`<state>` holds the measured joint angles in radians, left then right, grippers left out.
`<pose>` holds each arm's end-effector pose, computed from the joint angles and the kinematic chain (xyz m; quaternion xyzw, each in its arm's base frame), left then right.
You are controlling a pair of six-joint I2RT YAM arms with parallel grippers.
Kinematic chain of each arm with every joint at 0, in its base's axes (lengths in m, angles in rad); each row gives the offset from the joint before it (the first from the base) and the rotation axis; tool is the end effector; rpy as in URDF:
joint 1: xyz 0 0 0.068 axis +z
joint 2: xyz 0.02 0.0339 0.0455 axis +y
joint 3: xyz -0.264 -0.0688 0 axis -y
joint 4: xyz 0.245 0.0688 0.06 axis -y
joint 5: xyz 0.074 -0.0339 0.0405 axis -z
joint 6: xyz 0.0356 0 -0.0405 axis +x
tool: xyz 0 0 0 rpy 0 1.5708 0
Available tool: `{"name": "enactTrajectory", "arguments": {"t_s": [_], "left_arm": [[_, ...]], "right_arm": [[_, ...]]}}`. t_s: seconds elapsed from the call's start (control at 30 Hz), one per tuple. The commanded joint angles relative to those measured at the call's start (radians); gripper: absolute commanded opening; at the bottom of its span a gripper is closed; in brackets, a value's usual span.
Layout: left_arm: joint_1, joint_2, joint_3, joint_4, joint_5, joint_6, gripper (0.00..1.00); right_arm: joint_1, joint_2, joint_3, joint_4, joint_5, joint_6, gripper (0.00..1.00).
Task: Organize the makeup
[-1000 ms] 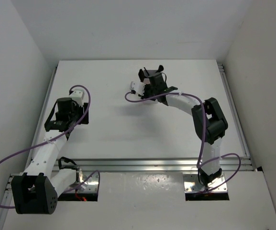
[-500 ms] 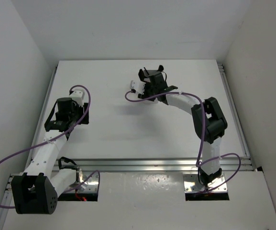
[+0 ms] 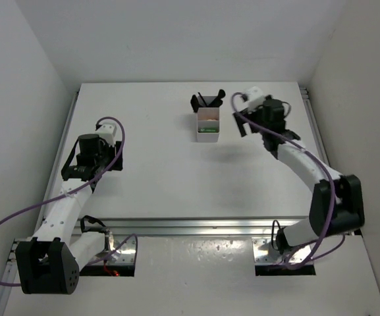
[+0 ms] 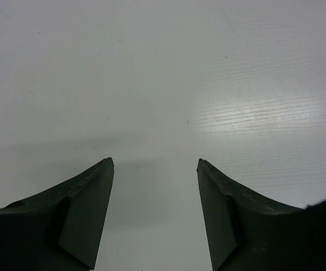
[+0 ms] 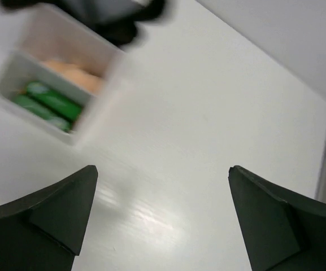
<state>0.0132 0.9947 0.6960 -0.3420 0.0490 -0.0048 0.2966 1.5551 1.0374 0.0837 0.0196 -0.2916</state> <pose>0.2158 0.0011 0.2546 0.0029 0.8936 -0.0200 0.4484 0.3425 0.1039 0.2623 -0.2392 0.8081 -0.0069 0.5383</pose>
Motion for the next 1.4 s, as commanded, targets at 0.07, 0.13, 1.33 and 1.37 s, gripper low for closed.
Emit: {"name": "enactTrajectory", "arguments": {"t_s": [0.07, 0.13, 1.33, 1.37], "left_arm": [[0.004, -0.01, -0.003, 0.052, 0.037, -0.029, 0.67], [-0.005, -0.01, -0.003, 0.052, 0.054, -0.04, 0.67], [-0.065, -0.031, -0.279, 0.33, 0.112, -0.155, 0.67], [-0.065, -0.031, -0.279, 0.33, 0.112, -0.155, 0.67]], "right_arm": [[-0.23, -0.179, -0.201, -0.121, 0.065, 0.48, 1.0], [-0.343, -0.24, -0.244, -0.186, 0.065, 0.601, 1.0], [-0.527, -0.491, -0.422, -0.601, 0.046, 0.818, 1.0], [-0.527, -0.5, -0.427, -0.595, 0.048, 0.815, 1.0]]}}
